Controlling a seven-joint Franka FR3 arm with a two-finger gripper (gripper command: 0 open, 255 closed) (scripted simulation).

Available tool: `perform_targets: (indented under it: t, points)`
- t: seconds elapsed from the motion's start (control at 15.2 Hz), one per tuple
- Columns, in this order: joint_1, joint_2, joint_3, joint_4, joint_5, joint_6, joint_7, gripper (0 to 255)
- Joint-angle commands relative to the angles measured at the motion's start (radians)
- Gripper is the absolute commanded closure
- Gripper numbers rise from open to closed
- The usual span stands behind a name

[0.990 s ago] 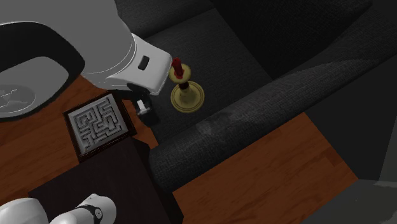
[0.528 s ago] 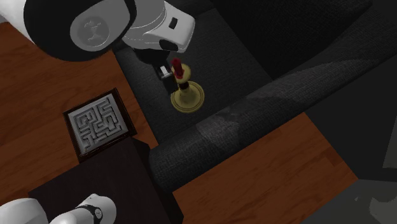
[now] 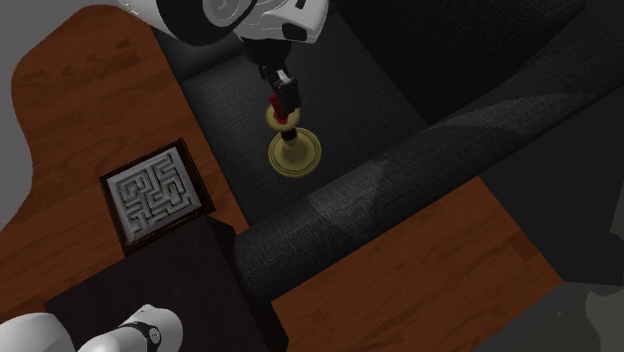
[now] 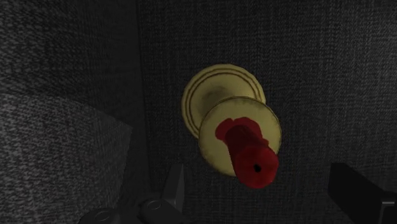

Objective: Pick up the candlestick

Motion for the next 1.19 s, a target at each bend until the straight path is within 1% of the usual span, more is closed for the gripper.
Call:
perform_targets:
  t: [0.0,0.26,0.4,0.46,1.06,1.12]
  points:
    - [0.001,0.004,0.000,-0.022,-0.002,0.026,0.004,0]
    - [-0.003,0.000,-0.001,-0.089,-0.002,0.089,0.006,0]
    - [-0.003,0.000,-0.001,-0.089,-0.002,0.089,0.006,0]
    - [-0.003,0.000,-0.001,-0.088,-0.001,0.088,0.006,255]
    - [-0.003,0.000,-0.001,-0.089,-0.002,0.089,0.006,255]
    - [-0.002,0.001,-0.001,-0.075,-0.001,0.075,0.005,255]
